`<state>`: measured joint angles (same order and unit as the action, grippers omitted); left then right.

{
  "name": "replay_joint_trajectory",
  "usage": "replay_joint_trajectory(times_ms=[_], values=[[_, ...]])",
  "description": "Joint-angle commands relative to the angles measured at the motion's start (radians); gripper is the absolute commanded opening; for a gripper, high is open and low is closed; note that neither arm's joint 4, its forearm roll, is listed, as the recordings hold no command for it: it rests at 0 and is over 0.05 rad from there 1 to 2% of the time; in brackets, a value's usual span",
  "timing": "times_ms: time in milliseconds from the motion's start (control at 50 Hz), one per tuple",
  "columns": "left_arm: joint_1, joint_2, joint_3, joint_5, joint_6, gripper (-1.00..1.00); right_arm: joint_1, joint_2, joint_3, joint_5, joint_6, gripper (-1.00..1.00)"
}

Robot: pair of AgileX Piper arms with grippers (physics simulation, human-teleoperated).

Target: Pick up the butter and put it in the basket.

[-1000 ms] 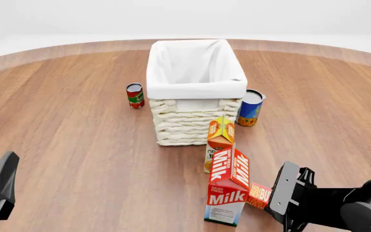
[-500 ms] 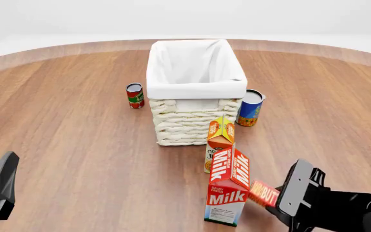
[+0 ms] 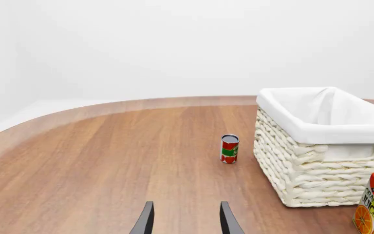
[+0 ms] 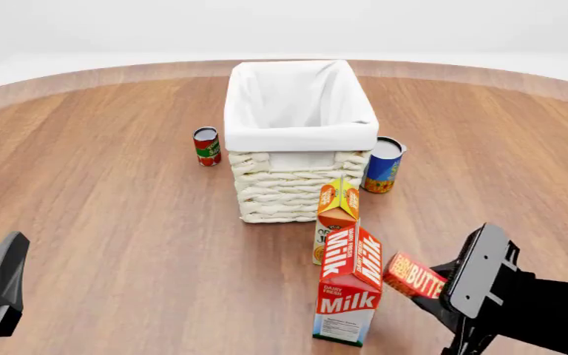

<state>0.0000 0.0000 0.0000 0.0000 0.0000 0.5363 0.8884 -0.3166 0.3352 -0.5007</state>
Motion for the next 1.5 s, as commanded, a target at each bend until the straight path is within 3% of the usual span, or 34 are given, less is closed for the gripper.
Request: replay_joint_trajectory(times_ms=[20,700,980,1220,1500], values=[[0.000,0.000,0.000,0.000,0.000,1.00,0.002,-0.079,-0.039,0.060,0.026,-1.00],[0.000,0.000,0.000,0.000,0.000,1.00,0.023,-0.212,-0.139,0.190,0.083,-1.00],[0.000,0.000,0.000,0.000,0.000,1.00,0.082,-0.306,-0.207,0.276,0.158,-1.00],[0.000,0.000,0.000,0.000,0.000,1.00,0.107,-0.309,-0.231,0.260,0.201,-1.00],[0.000,0.000,0.000,0.000,0.000,1.00,0.185,-0.394,-0.246,0.313,0.273,-1.00]])
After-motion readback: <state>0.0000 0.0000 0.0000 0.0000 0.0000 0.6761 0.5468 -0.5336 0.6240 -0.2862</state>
